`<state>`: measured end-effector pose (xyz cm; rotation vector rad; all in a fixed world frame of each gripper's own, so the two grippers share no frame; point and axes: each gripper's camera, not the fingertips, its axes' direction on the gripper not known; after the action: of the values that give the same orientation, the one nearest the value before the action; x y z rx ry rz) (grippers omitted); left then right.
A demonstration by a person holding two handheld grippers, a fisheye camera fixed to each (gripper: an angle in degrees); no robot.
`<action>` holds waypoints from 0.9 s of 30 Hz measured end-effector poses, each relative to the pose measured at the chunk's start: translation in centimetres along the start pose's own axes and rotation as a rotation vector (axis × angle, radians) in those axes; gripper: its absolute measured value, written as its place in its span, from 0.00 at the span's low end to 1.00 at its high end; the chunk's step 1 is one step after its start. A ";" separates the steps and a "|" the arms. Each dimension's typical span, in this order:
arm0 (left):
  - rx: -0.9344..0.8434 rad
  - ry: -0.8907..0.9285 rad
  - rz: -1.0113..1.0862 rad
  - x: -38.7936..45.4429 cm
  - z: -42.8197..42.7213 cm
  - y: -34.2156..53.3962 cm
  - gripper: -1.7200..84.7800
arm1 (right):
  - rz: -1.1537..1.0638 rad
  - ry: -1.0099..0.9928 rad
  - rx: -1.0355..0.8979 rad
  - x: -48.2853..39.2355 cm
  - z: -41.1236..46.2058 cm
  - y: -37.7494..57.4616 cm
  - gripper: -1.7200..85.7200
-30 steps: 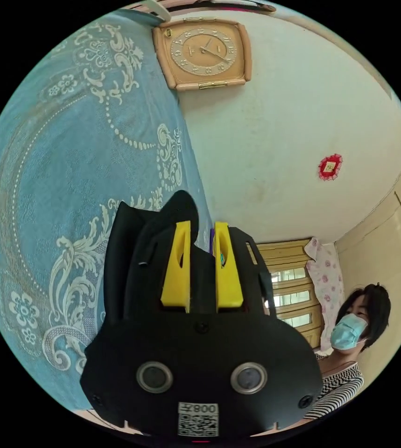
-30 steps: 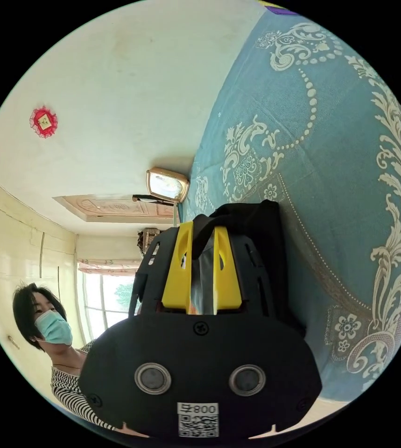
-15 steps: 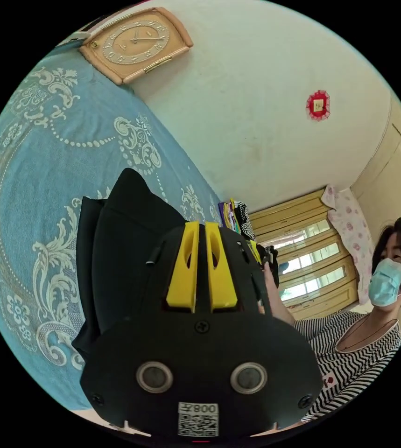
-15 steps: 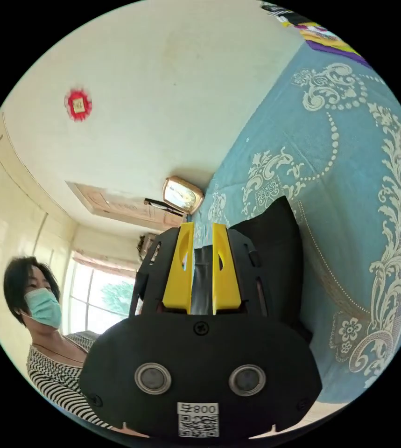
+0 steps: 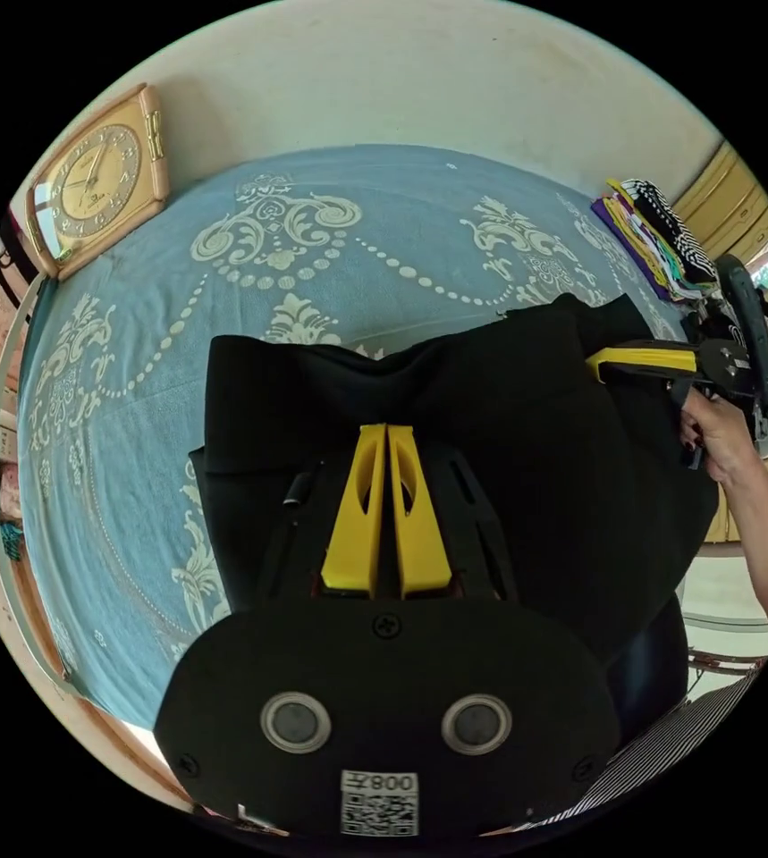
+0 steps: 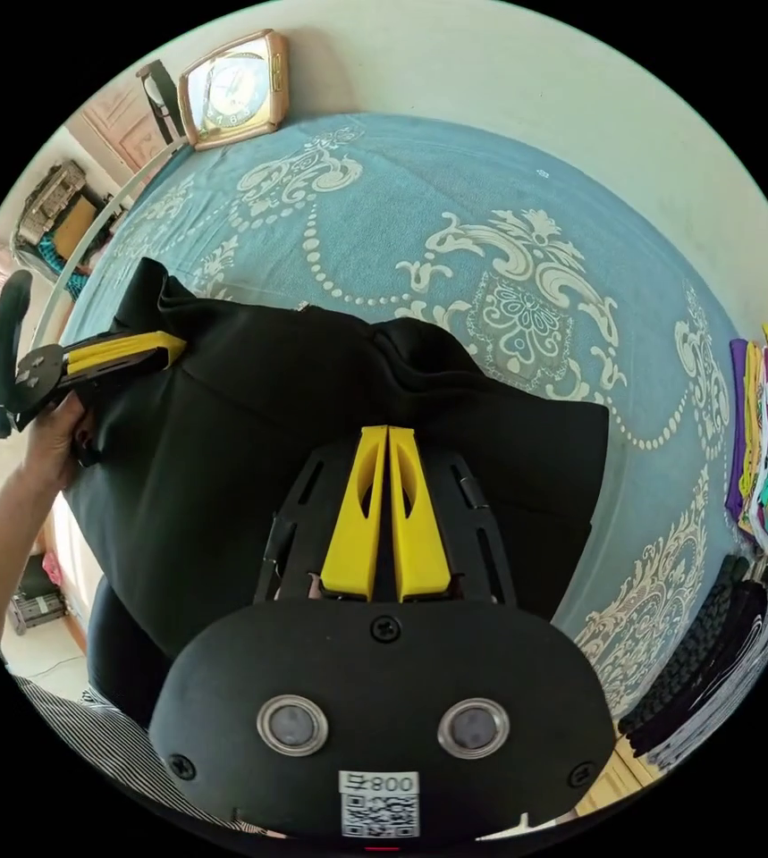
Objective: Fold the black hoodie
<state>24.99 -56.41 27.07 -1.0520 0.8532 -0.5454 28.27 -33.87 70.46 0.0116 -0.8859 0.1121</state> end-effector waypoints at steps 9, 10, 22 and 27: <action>0.114 -0.118 -0.078 2.7 -1.9 3.9 0.02 | -0.003 -0.246 0.227 -1.0 -2.0 3.3 0.02; 0.052 -0.104 -0.087 2.5 -0.5 3.8 0.02 | -0.024 -0.243 0.205 -1.7 -1.3 2.9 0.02; 0.142 0.152 0.018 7.4 -2.0 8.6 0.02 | -0.001 -0.261 0.218 1.0 1.7 5.6 0.02; 0.036 0.116 0.099 11.7 0.5 12.2 0.02 | 0.135 -0.198 0.209 5.6 2.3 15.6 0.02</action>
<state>32.10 -59.85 12.13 -0.9474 0.9890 -0.5406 28.37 -17.98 75.70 0.1602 -1.0698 0.3333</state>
